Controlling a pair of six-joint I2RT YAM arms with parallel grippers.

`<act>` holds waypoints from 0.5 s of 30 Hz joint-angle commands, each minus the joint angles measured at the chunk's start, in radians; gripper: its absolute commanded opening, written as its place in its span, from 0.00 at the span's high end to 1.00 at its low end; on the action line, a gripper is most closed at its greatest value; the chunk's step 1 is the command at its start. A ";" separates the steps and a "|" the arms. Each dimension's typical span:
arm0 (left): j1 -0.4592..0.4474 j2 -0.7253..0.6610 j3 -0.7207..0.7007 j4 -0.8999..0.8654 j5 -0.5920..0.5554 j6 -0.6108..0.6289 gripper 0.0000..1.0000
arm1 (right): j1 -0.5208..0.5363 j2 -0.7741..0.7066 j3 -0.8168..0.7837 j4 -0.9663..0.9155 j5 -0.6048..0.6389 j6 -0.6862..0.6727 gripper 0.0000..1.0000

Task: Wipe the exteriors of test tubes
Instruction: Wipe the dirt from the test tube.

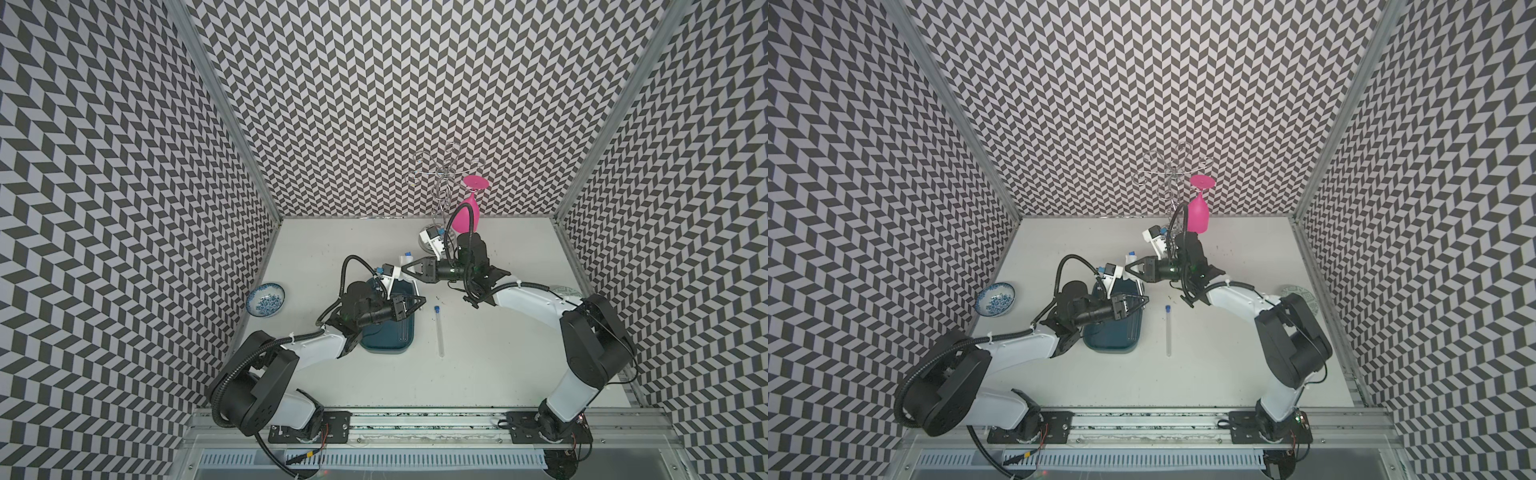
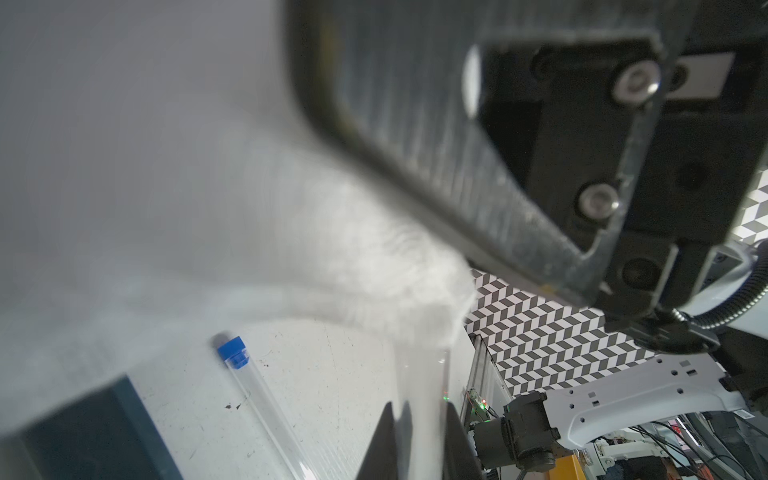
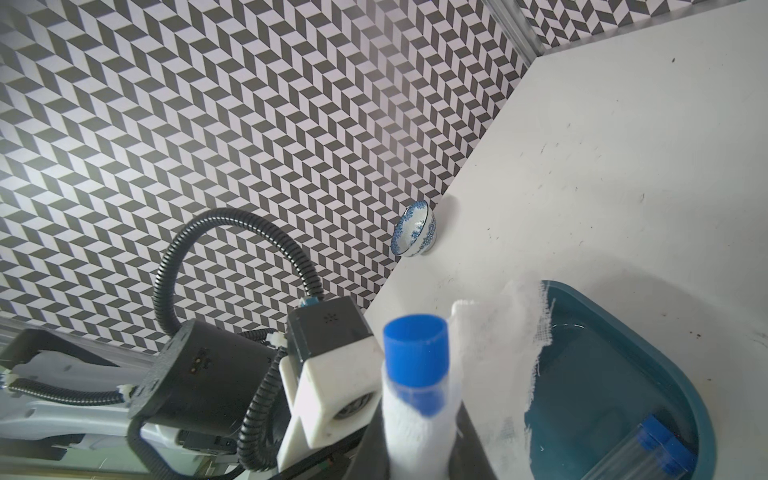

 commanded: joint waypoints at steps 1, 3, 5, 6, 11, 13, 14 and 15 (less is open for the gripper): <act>-0.029 -0.029 0.017 0.023 0.075 0.025 0.84 | -0.018 0.003 -0.030 0.038 0.034 -0.022 0.82; -0.029 -0.027 0.019 0.024 0.073 0.025 0.84 | -0.012 -0.034 -0.113 0.083 0.037 0.010 0.82; -0.029 -0.020 0.023 0.025 0.073 0.025 0.84 | 0.001 -0.082 -0.206 0.126 0.054 0.038 0.82; -0.028 -0.017 0.024 0.026 0.073 0.025 0.84 | 0.011 -0.109 -0.254 0.140 0.064 0.046 0.82; -0.028 -0.001 0.034 0.028 0.080 0.025 0.84 | 0.043 -0.220 -0.434 0.171 0.107 0.081 0.82; -0.028 0.005 0.033 0.028 0.082 0.024 0.84 | 0.053 -0.244 -0.486 0.193 0.113 0.105 0.82; -0.028 0.008 0.033 0.030 0.082 0.023 0.84 | 0.059 -0.251 -0.504 0.198 0.116 0.111 0.82; -0.028 0.011 0.033 0.029 0.082 0.022 0.84 | 0.065 -0.255 -0.516 0.199 0.119 0.115 0.82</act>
